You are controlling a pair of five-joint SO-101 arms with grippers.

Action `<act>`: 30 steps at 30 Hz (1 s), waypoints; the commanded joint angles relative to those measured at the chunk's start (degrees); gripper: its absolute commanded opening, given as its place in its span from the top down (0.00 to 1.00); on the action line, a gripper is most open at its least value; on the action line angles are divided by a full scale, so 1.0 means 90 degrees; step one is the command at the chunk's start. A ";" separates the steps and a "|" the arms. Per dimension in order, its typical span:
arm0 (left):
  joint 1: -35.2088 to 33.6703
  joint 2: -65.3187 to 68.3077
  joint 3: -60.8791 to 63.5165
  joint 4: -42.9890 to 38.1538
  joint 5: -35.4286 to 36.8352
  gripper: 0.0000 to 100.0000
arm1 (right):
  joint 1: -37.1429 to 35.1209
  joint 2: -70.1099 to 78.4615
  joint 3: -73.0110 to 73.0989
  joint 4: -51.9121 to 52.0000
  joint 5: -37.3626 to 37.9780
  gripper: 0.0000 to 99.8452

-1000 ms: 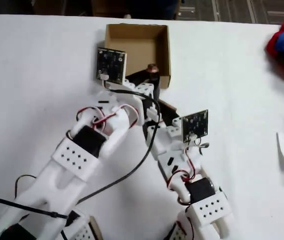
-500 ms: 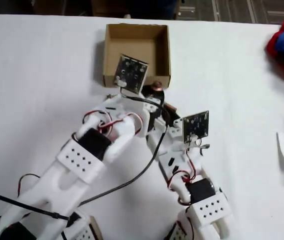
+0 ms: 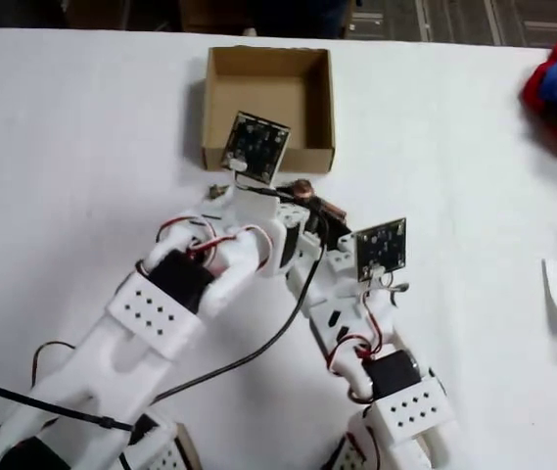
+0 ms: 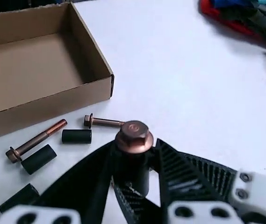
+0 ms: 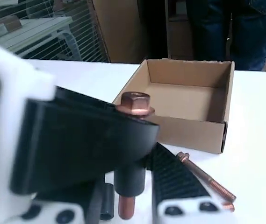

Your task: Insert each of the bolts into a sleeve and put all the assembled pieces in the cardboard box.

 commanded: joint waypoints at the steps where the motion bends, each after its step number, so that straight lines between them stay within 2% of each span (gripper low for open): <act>1: -0.0039 -0.0049 -0.0103 0.0137 -0.0049 0.86 | 0.0015 -0.0181 -0.0107 -0.0034 -0.0029 0.98; 6: -0.0049 -0.0049 -0.0562 0.0488 -0.0049 0.86 | 0.0024 -0.0181 -0.0107 -0.0034 -0.0029 0.98; 13: -0.0059 -0.0049 -0.0952 0.1055 -0.0254 0.86 | 0.0024 -0.0171 -0.0098 -0.0034 0.0420 0.98; 18: -0.0400 -0.0049 -0.0962 0.1045 -0.0987 0.86 | 0.0122 -0.0171 -0.0078 -0.0005 0.0420 0.98; 23: -0.0762 -0.0049 -0.1001 0.1045 -0.1026 0.86 | 0.0454 -0.0171 0.0147 -0.0034 0.0420 0.98; 30: -0.1426 -0.0049 -0.1841 0.1074 -0.1035 0.86 | 0.0679 0.0005 0.0303 -0.0044 0.0420 0.98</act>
